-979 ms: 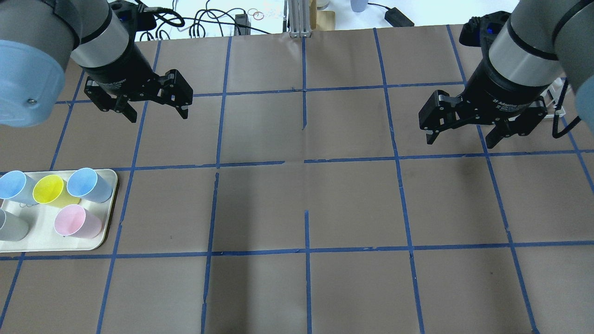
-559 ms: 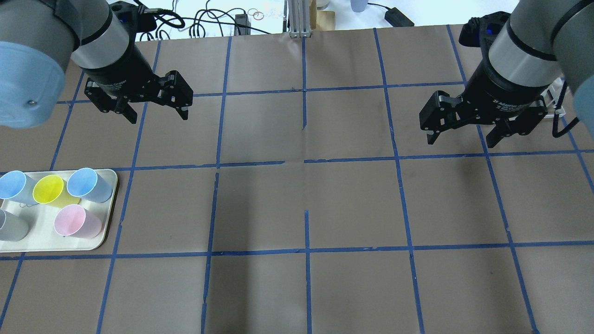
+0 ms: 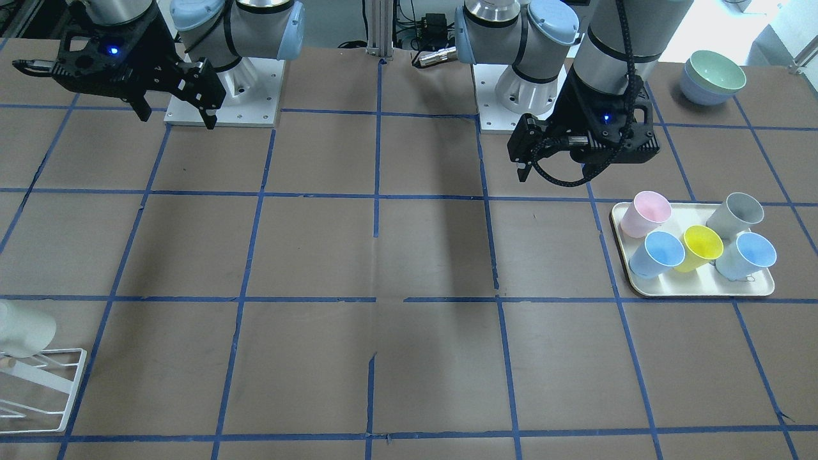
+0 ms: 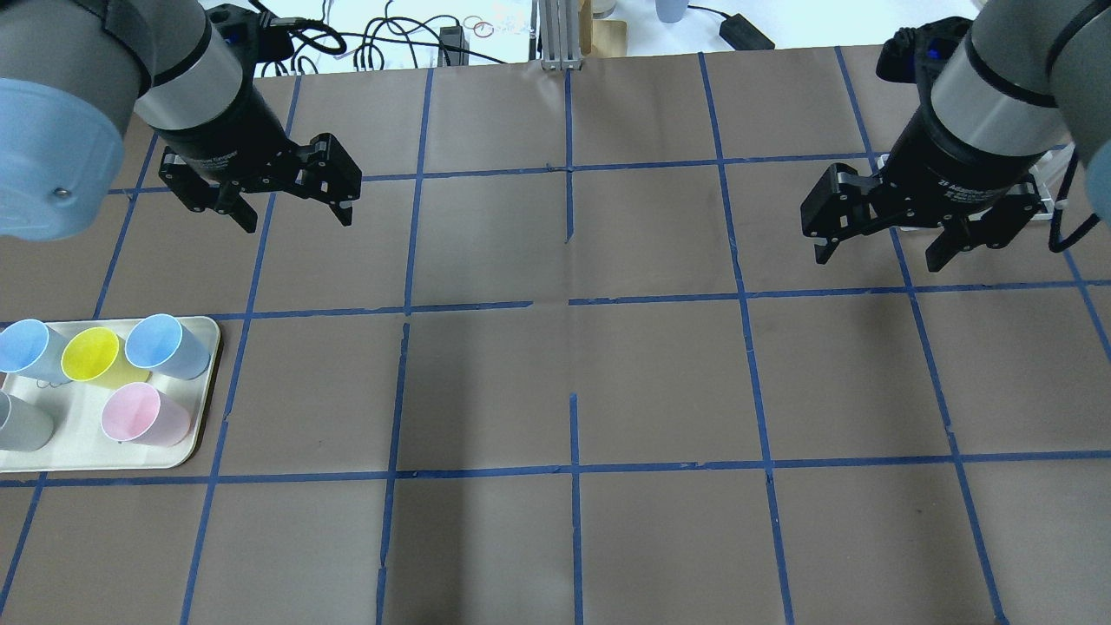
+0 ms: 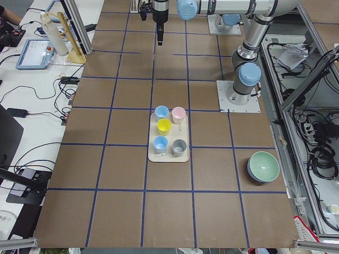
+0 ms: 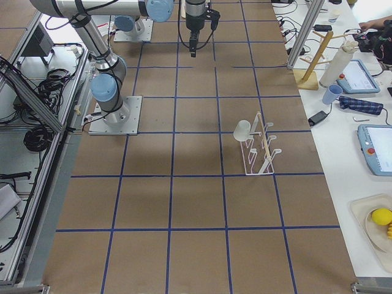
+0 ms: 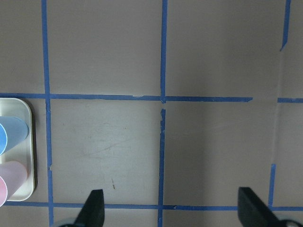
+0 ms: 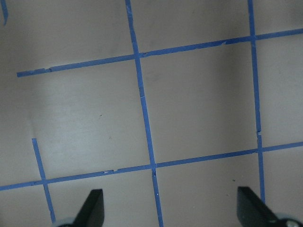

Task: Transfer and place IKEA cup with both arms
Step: 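Move the right gripper over the white cup on the wire rack, then lower the right gripper and close it on the white cup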

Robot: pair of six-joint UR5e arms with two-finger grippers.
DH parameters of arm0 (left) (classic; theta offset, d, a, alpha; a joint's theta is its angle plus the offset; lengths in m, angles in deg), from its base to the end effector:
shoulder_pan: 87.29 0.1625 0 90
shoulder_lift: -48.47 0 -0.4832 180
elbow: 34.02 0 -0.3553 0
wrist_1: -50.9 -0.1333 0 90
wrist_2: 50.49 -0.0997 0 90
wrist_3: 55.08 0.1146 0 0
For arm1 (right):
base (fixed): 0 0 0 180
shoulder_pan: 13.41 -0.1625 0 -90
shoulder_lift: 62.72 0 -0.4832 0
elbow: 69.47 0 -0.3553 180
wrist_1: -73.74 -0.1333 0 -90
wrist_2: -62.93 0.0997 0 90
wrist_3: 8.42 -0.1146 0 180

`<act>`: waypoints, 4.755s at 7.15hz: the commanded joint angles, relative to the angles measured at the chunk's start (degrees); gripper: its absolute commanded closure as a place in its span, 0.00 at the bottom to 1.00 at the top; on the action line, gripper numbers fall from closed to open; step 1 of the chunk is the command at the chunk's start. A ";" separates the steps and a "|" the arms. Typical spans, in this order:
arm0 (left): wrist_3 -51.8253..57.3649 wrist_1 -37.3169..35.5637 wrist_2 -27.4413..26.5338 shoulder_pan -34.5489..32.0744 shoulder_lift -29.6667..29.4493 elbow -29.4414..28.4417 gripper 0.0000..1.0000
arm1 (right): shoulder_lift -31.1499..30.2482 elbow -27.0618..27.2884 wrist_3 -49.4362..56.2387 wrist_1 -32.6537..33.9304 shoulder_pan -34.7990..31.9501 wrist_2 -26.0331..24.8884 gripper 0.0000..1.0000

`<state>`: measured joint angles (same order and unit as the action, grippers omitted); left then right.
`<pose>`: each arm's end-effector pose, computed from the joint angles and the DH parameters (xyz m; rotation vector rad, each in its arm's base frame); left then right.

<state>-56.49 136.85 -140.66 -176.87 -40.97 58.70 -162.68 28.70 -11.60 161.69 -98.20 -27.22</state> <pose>-0.1296 -0.4547 0.5210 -0.0502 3.1381 -0.0518 0.0988 -0.3813 0.5345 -0.2296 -3.1306 -0.0072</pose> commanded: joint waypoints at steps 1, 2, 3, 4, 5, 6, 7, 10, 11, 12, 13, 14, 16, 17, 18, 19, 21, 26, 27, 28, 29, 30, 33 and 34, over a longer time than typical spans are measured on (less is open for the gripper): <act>0.00 0.00 0.00 0.01 0.06 0.00 0.00 | 0.11 -0.16 8.82 1.77 6.19 -0.12 0.00; 0.00 0.00 0.09 0.01 -0.03 0.00 0.00 | 0.64 -0.16 12.19 4.40 8.83 -0.21 0.00; 0.00 0.00 0.09 -0.07 0.06 0.00 0.00 | 1.25 -0.16 14.40 4.69 11.46 -0.21 0.00; 0.00 0.00 0.09 -0.08 0.14 0.00 0.00 | 2.82 -0.25 17.03 4.78 14.71 -0.03 0.00; 0.00 0.09 0.09 -0.08 0.23 0.00 0.00 | 5.45 -0.51 19.67 7.22 16.74 0.06 0.00; 0.00 0.18 0.09 0.01 0.32 -0.08 0.00 | 9.57 -0.69 22.39 14.20 17.46 -0.03 0.00; 0.00 0.18 0.09 0.01 0.23 -0.17 0.00 | 12.13 -0.86 26.34 17.49 18.51 -0.03 0.00; 0.00 0.09 0.09 0.01 0.23 -0.17 0.00 | 20.22 -0.87 35.58 28.91 22.91 0.85 0.00; 0.00 0.18 0.09 0.01 0.23 -0.17 0.00 | 22.50 -1.04 36.65 31.91 23.00 1.28 0.00; 0.00 0.18 0.09 0.01 0.23 -0.09 0.00 | 23.40 -1.04 36.66 32.20 23.00 2.24 0.00; 0.00 0.18 0.09 0.01 0.23 -0.09 0.00 | 24.71 -1.30 36.75 32.81 23.00 2.34 0.00; 0.00 0.09 0.09 0.01 0.23 -0.09 0.00 | 25.77 -2.00 37.01 33.69 23.00 2.34 0.00; 0.09 0.09 0.09 0.01 0.15 -0.09 0.00 | 27.52 -2.89 36.84 33.78 23.00 2.34 0.00; 0.00 0.09 0.17 0.01 0.14 -0.09 0.00 | 28.93 -2.89 36.83 35.09 23.00 2.34 0.00; 0.00 0.09 0.18 0.01 0.14 -0.09 0.00 | 29.55 -2.89 36.75 35.88 23.00 2.43 0.00; 0.09 0.09 0.18 0.01 0.14 -0.09 0.00 | 29.65 -2.80 36.75 35.89 22.92 2.60 0.00; 0.09 0.09 0.18 0.01 0.15 -0.26 0.00 | 30.87 -2.89 37.01 37.02 22.92 5.24 0.00; 0.09 0.09 0.18 0.01 0.14 -0.35 0.00 | 30.96 -2.80 37.01 38.18 22.92 5.33 0.01; 0.00 0.09 0.18 0.01 0.06 -0.35 0.00 | 30.96 -2.89 37.01 38.18 22.92 5.33 0.05; 0.09 0.09 0.18 0.01 0.06 -0.44 0.00 | 30.96 -2.80 37.01 38.18 22.92 4.98 0.12; 0.09 0.09 0.18 0.01 0.06 -0.35 0.00 | 30.96 -2.80 36.84 38.00 23.00 4.89 0.15; 0.00 0.09 0.18 0.01 0.06 -0.44 0.00 | 30.96 -2.80 36.83 37.83 23.00 4.89 0.16; 0.09 0.09 0.18 0.01 -0.03 -0.52 0.00 | 30.96 -2.89 36.75 37.74 23.00 4.89 0.34; 0.09 0.09 0.18 0.01 -0.03 -0.52 0.00 | 30.96 -2.89 36.83 37.74 23.00 4.80 0.46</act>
<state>-56.40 136.94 -140.49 -176.85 -40.98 58.21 -131.72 25.83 25.20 199.45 -75.20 -22.32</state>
